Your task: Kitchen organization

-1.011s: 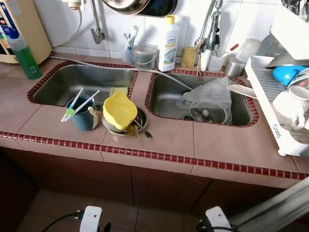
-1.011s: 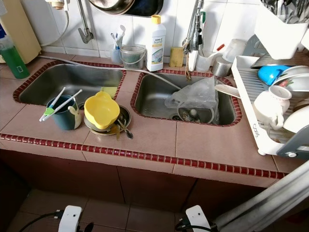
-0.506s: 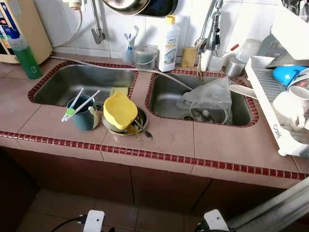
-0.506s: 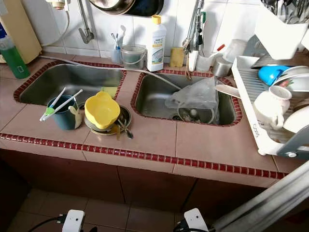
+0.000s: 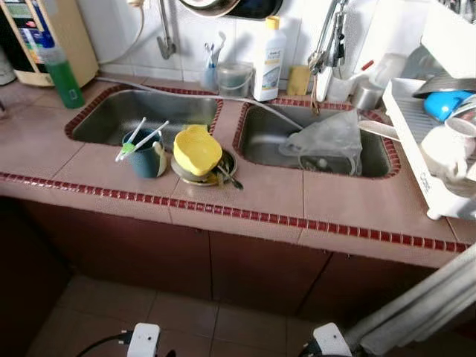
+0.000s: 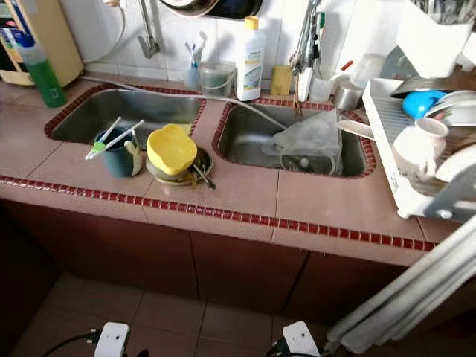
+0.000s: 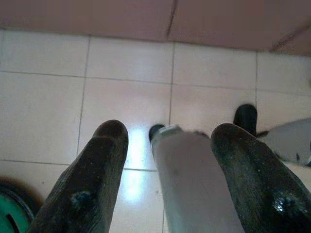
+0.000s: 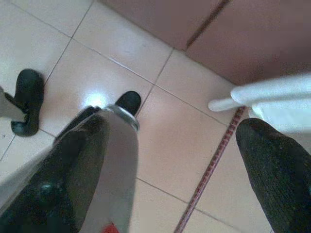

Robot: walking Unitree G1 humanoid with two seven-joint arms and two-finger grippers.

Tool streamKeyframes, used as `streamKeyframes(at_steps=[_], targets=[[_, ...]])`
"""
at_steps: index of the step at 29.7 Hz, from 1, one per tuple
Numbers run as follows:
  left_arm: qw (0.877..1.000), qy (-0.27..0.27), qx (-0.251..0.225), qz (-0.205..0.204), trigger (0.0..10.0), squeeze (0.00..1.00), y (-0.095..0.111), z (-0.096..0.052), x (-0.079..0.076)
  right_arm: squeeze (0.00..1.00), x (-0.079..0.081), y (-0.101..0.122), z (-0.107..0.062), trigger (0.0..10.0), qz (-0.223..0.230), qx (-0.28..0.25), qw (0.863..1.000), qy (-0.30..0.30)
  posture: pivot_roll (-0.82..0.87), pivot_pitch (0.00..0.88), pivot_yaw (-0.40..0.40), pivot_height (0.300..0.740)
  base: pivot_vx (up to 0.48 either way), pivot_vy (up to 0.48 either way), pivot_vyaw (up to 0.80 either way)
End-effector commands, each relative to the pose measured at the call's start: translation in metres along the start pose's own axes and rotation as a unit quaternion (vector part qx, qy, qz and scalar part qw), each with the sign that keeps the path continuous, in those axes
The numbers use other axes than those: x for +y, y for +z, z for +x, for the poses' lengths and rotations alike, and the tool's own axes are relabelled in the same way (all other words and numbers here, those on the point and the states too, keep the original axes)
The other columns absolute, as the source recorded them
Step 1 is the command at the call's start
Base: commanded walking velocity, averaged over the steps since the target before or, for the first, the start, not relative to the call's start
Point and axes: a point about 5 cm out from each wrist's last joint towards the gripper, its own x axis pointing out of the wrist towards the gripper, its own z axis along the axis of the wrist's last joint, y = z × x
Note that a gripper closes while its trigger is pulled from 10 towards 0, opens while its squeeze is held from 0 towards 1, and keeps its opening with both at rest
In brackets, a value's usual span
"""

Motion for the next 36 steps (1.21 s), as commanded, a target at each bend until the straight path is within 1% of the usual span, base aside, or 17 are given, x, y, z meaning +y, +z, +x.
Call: streamKeyframes(at_steps=[1, 15, 17, 18, 19, 20, 21, 22, 24, 26, 29, 31, 32, 33, 34, 35, 36], targets=[[1.000, 0.001, -0.005, 0.007, 10.0, 0.00, 0.006, 0.001, 0.003, 0.00, 0.004, -0.007, -0.001, 10.0, 0.007, 0.009, 1.000, 0.005, 0.00, 0.000, -0.022, 0.740, -0.244, 0.000, 0.00], [1.000, -0.004, -0.025, 0.016, 10.0, 0.00, 0.016, 0.003, 0.002, 0.00, 0.002, -0.006, -0.002, 10.0, 0.006, 0.007, 1.000, 0.005, 0.00, 0.000, -0.024, 0.740, -0.035, 0.000, 0.00], [0.999, -0.008, -0.040, 0.021, 10.0, 0.00, 0.023, 0.005, 0.002, 0.00, 0.001, -0.005, -0.001, 10.0, 0.022, 0.000, 1.000, 0.006, 0.00, 0.000, -0.023, 0.740, 0.000, 0.000, 0.00], [0.999, -0.010, -0.045, 0.024, 10.0, 0.00, 0.027, 0.006, 0.002, 0.86, 0.000, -0.003, -0.001, 10.0, 0.032, -0.005, 0.999, 0.007, 0.00, 0.000, -0.024, 0.740, 0.000, 0.000, 0.00], [0.999, -0.012, -0.047, 0.023, 10.0, 0.00, 0.028, 0.006, 0.002, 1.00, 0.000, -0.003, -0.001, 10.0, 0.032, -0.006, 0.999, 0.007, 0.00, 0.000, -0.024, 0.740, 0.000, 0.000, 0.00], [0.998, -0.014, -0.049, 0.021, 10.0, 0.00, 0.029, 0.006, 0.001, 1.00, 0.000, -0.002, -0.001, 10.0, 0.038, -0.009, 0.999, 0.009, 0.00, 0.000, -0.025, 0.740, 0.000, 0.000, 0.00], [0.998, -0.019, -0.053, 0.022, 10.0, 0.42, 0.031, 0.007, 0.000, 1.00, 0.000, 0.000, -0.001, 10.0, 0.050, -0.013, 0.999, 0.015, 0.00, 0.000, -0.026, 0.740, 0.000, 0.000, 0.00], [0.998, -0.022, -0.056, 0.024, 10.0, 1.00, 0.032, 0.007, 0.000, 1.00, 0.000, 0.001, -0.001, 10.0, 0.047, -0.014, 0.999, 0.014, 0.00, 0.004, -0.027, 0.740, 0.000, 0.000, 0.00], [0.997, -0.036, -0.062, 0.022, 10.0, 1.00, 0.034, 0.007, -0.003, 1.00, 0.000, 0.003, 0.000, 10.0, 0.042, -0.018, 0.999, 0.017, 0.00, 0.010, -0.027, 0.740, 0.000, 0.000, 0.00], [0.996, -0.047, -0.063, 0.039, 10.0, 1.00, 0.035, 0.007, -0.006, 1.00, 0.002, 0.007, 0.000, 10.0, 0.038, -0.025, 0.999, 0.024, 0.00, 0.017, -0.031, 0.740, 0.000, 0.000, 0.00], [0.995, -0.046, -0.067, 0.061, 10.0, 1.00, 0.037, 0.008, -0.007, 1.00, 0.002, 0.009, 0.001, 10.0, 0.030, -0.031, 0.999, 0.022, 0.01, 0.021, -0.033, 0.740, 0.000, 0.000, 0.00], [0.994, -0.049, -0.076, 0.059, 10.0, 1.00, 0.040, 0.008, -0.007, 1.00, 0.002, 0.010, 0.001, 10.0, 0.035, -0.035, 0.998, 0.025, 0.01, 0.022, -0.032, 0.740, 0.000, 0.000, 0.00], [0.993, -0.052, -0.094, 0.049, 10.0, 0.29, 0.046, 0.008, -0.008, 1.00, 0.002, 0.014, 0.002, 10.0, 0.040, -0.044, 0.998, 0.026, 0.01, 0.024, -0.031, 0.740, 0.000, 0.000, 0.00], [0.992, -0.050, -0.104, 0.045, 10.0, 0.00, 0.050, 0.008, -0.007, 1.00, 0.002, 0.018, 0.002, 10.0, 0.045, -0.053, 0.997, 0.027, 0.01, 0.026, -0.030, 0.740, 0.000, 0.000, 0.00], [0.992, -0.047, -0.110, 0.043, 10.0, 0.00, 0.052, 0.008, -0.006, 1.00, 0.001, 0.021, 0.002, 10.0, 0.050, -0.059, 0.997, 0.027, 0.01, 0.027, -0.029, 0.740, 0.000, 0.000, 0.00], [0.990, -0.045, -0.126, 0.035, 10.0, 0.00, 0.057, 0.008, -0.006, 0.48, 0.001, 0.027, 0.003, 10.0, 0.057, -0.074, 0.995, 0.031, 0.00, 0.028, -0.027, 0.740, 0.000, 0.000, 0.00], [0.990, -0.044, -0.131, 0.034, 10.0, 0.00, 0.059, 0.008, -0.005, 0.00, 0.001, 0.029, 0.003, 10.0, 0.059, -0.079, 0.995, 0.033, 0.00, 0.028, -0.027, 0.740, 0.000, 0.000, 0.00]])
